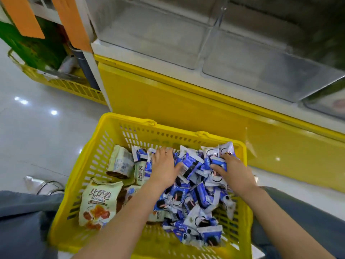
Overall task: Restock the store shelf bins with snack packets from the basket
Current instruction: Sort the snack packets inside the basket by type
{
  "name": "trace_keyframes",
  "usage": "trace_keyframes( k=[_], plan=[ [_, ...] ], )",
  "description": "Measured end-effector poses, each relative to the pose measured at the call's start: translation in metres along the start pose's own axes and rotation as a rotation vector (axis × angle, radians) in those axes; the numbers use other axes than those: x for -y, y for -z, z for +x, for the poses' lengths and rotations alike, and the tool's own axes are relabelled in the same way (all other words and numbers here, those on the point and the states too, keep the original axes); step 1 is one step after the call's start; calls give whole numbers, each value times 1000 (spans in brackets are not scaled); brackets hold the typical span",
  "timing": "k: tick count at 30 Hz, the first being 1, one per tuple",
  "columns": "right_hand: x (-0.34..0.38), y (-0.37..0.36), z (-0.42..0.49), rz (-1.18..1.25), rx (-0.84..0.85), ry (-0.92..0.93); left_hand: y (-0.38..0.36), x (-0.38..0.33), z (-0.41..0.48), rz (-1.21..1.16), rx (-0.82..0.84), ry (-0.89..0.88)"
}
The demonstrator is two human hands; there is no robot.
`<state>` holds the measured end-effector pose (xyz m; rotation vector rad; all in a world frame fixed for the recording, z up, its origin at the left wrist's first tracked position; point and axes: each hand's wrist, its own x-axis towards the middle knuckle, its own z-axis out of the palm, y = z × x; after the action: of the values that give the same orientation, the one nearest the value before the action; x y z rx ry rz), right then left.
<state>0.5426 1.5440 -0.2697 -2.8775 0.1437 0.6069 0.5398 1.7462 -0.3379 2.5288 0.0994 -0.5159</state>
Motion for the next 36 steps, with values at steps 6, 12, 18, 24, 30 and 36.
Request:
trace_keyframes(
  k=[6,12,18,24,30,36],
  plan=[
    [24,-12,-9,-230,-360,397,-3,34,23,-13,-102,222],
    [76,-44,17,43,10,570,-2,62,25,-158,-80,277],
    [71,-56,37,-167,155,381,-9,53,21,-518,2,268],
    [78,-51,41,-299,176,358,-17,39,25,-641,90,320],
    [72,-59,23,-155,179,405,-21,36,11,-691,9,193],
    [67,-50,7,-116,141,398,1,22,-13,-708,-128,126]
  ],
)
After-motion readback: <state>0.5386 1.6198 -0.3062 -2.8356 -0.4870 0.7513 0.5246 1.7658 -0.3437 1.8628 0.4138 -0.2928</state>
